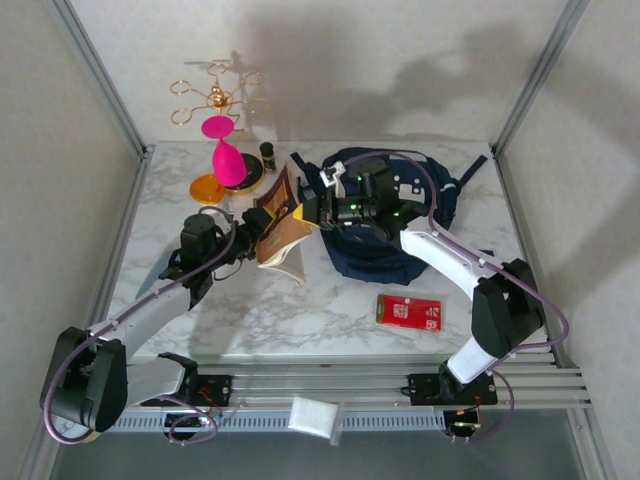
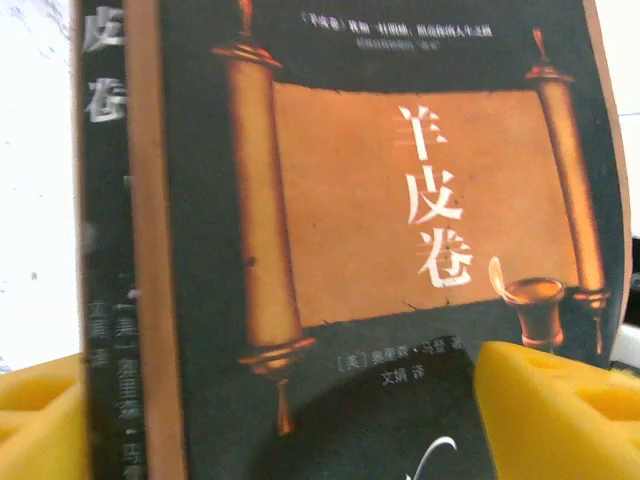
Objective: Pack the student bag
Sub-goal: Pass the book.
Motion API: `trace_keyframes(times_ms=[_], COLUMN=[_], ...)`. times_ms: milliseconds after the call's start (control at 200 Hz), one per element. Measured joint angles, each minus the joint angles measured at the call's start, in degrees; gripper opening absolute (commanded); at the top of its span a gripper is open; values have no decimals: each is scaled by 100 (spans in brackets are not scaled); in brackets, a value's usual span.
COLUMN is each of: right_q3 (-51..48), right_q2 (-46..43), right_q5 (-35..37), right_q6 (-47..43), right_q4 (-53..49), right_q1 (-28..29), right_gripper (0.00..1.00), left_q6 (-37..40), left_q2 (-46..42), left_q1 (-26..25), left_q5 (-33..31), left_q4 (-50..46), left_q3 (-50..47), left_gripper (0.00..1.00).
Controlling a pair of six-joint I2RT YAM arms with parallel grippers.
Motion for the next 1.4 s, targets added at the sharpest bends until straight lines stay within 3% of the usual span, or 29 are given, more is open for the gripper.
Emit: trace_keyframes(times_ms=[210, 275, 406, 591, 686, 981, 1061, 1136, 1397], right_q3=[-382, -435, -601, -800, -951, -1342, -1488, -1574, -1620], right_q2=[-350, -356, -402, -693, -942, -1084, -1165, -1311, -1740], right_q5=[-20, -15, 31, 66, -13, -723, -841, -922, -914], right_q6=[-26, -52, -87, -142, -26, 778, 1051, 1228, 1150], right_q4=[9, -55, -177, -407, -411, 546, 927, 1145, 1117], right_q1=[-323, -372, -396, -575, -789, -907, -911, -935, -1276], right_gripper=[0, 6, 35, 82, 98, 99, 95, 87, 43], left_q6=[-291, -348, -435, -560, -654, -802, -809, -719, 136], left_q2=[-24, -37, -39, -39, -22, 404, 505, 573, 614], left_q1=[-107, -122, -170, -299, -422, -887, -905, -903, -946], left_q5=[-79, -131, -197, -144, -98, 59, 70, 63, -68], left_q4=[173, 216, 330, 673, 992, 1722, 1755, 1613, 518], left_q3=[4, 4, 28, 234, 378, 883, 951, 1023, 1541], left_gripper=[32, 21, 0, 0, 0, 0, 0, 0, 0])
